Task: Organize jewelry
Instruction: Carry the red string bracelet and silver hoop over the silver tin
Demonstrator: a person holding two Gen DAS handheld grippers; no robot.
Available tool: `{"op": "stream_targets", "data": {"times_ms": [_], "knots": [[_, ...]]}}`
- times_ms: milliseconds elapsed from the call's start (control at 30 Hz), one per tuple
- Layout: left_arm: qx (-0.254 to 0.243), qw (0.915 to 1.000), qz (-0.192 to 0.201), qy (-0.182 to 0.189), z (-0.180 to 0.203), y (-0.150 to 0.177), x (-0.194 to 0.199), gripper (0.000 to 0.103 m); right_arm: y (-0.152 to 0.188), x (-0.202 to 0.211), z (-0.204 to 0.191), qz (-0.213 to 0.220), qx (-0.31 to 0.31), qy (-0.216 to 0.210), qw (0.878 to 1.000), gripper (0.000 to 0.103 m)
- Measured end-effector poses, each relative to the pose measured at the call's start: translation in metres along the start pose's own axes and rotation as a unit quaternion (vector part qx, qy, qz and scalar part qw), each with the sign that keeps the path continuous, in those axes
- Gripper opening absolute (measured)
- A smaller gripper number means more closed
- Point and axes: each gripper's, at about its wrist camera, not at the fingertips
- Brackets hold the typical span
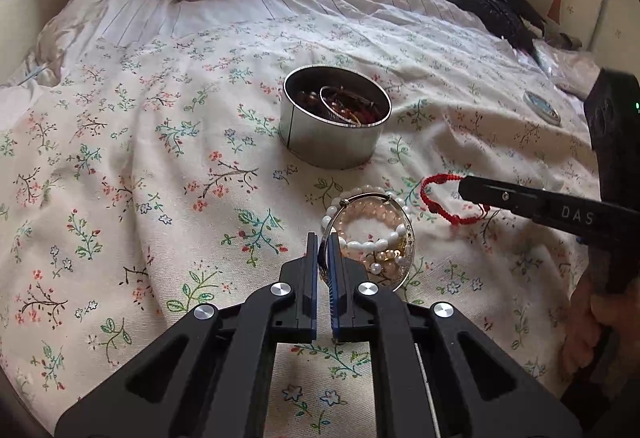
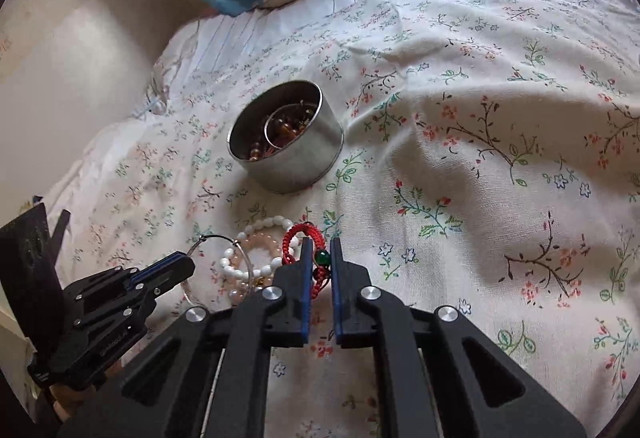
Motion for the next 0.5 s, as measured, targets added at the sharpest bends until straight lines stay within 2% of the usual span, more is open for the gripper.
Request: {"op": "stream_targets", "data": {"times_ms": [167, 267, 500], "knots": [[0.012, 0.999, 0.038, 0.021, -0.001, -0.002, 0.017, 0.005, 0.003, 0.02, -0.005, 0.036, 0.001, -0.036, 0.999, 0.009], [0.014, 0.9979, 0.055, 0.032, 0.0, -0.002, 0.025, 0.005, 0.003, 0.022, -0.009, 0.041, 0.007, -0.037, 0.998, 0.009], [0.013, 0.9976, 0.062, 0.027, 0.002, -0.003, 0.027, 0.005, 0.001, 0.029, -0.01, 0.06, 0.013, -0.045, 0.997, 0.009]]}}
Point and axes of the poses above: each gripper's, at about its wrist camera, not at the fingertips, and x roughly against the way its jaws point, z to its right, y to its underside, and after that the axes turned 7 degrees about -z, right-handed
